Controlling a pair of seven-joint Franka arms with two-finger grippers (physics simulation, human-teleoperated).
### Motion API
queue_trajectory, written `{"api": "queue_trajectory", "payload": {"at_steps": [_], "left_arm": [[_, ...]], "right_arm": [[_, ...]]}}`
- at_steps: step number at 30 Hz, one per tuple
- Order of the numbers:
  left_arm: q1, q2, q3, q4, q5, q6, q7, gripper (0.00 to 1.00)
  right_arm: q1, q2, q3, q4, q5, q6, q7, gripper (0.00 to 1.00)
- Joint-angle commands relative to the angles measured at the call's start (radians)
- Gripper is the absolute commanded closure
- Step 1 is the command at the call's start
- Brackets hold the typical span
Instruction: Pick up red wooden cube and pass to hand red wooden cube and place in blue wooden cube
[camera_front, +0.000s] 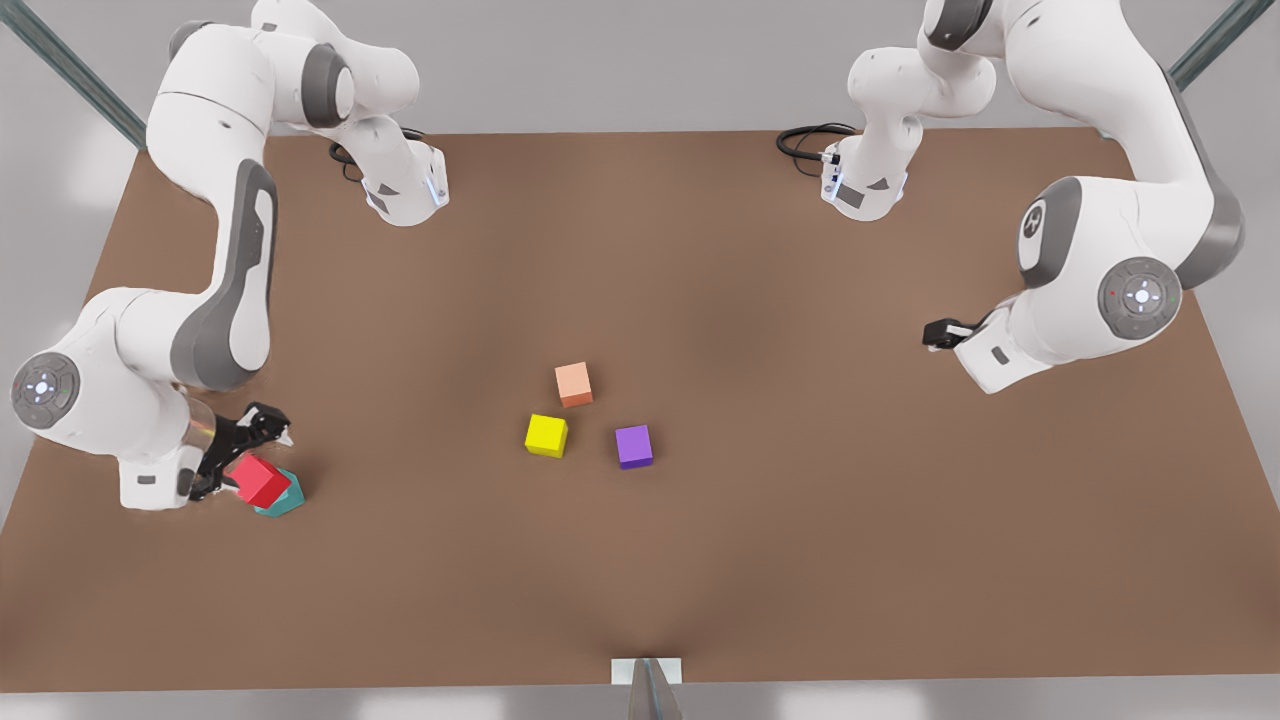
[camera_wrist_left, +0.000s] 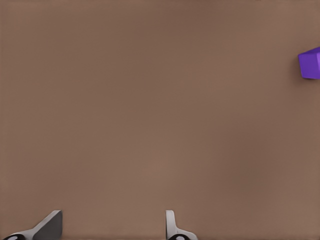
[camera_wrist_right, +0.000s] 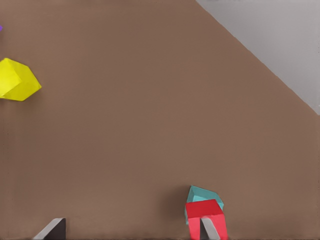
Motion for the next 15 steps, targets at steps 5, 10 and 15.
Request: {"api": "queue_trajectory", "payload": {"at_steps": [5,10,15], "left_arm": [[0.002,0.003,0.0,-0.003,0.0,0.0,-0.008,0.0],[-0.001,0.006,0.0,-0.002,-0.003,-0.003,-0.008,0.0],[0.002,0.012,0.0,0.0,-0.003,-0.003,-0.003,0.0]], "right_arm": [[-0.103,-0.222,0.159,-0.152,-0.226,-0.135,0.737,0.0],[-0.109,-0.223,0.161,-0.15,-0.224,-0.167,0.743,0.0],[-0.103,-0.222,0.182,-0.133,-0.224,-0.2,0.861,0.0]]}}
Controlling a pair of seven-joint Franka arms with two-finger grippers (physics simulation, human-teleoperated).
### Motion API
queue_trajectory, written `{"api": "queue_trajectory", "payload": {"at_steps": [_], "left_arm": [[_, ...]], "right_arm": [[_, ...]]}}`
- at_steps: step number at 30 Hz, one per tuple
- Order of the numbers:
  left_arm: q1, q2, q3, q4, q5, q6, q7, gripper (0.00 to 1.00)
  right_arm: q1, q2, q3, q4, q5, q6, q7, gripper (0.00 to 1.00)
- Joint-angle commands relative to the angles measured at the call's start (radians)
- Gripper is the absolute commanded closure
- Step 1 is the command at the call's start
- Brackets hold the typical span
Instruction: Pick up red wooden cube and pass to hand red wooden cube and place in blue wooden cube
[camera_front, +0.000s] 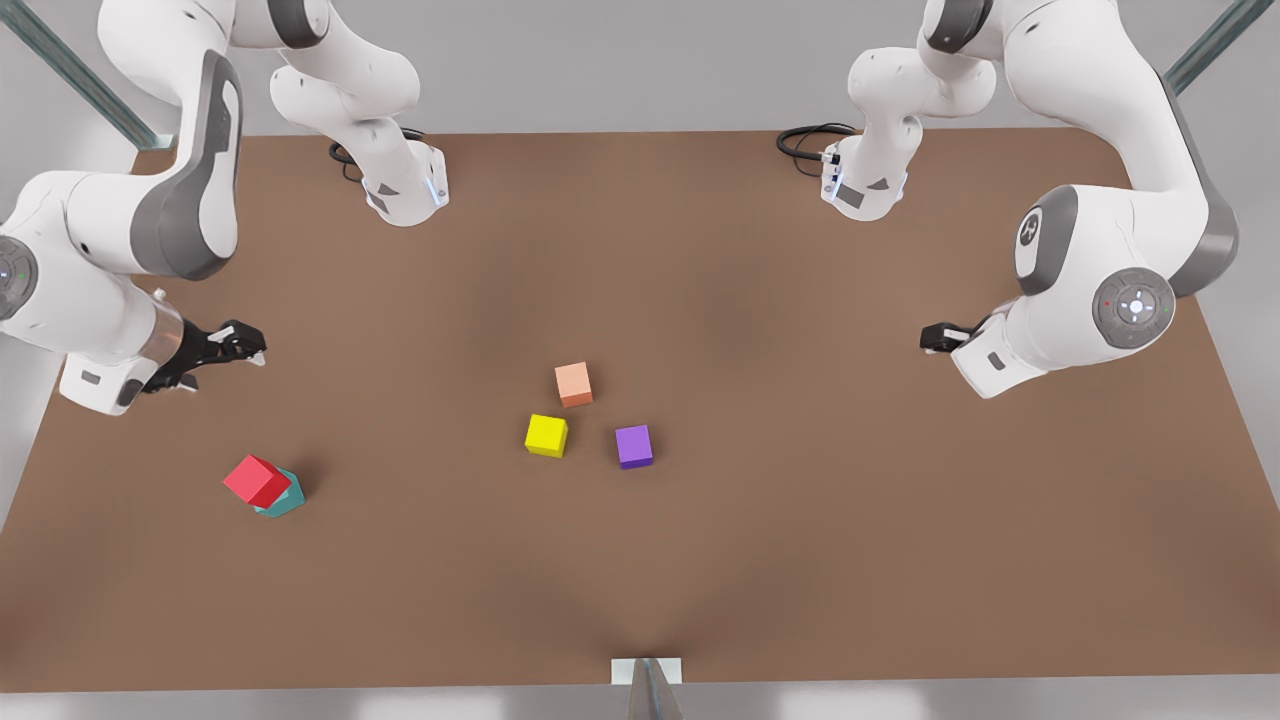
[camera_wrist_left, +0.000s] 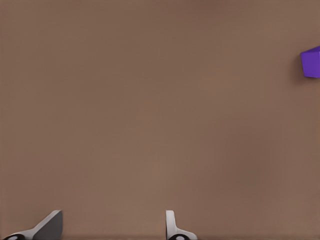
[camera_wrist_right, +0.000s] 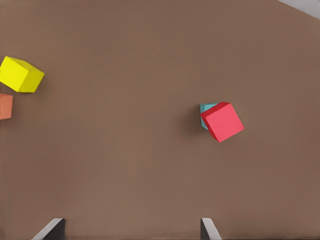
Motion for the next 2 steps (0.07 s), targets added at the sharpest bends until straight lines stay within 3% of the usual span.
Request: {"api": "queue_trajectory", "payload": {"at_steps": [1,2], "left_arm": [[0.0,0.0,0.0,0.001,0.0,-0.001,0.002,0.0],[0.0,-0.001,0.0,0.001,0.0,-0.001,-0.001,0.0]], "right_arm": [[0.0,-0.002,0.004,0.004,0.001,-0.042,0.436,0.0],[0.0,-0.002,0.004,0.01,0.001,-0.043,0.436,0.0]]}}
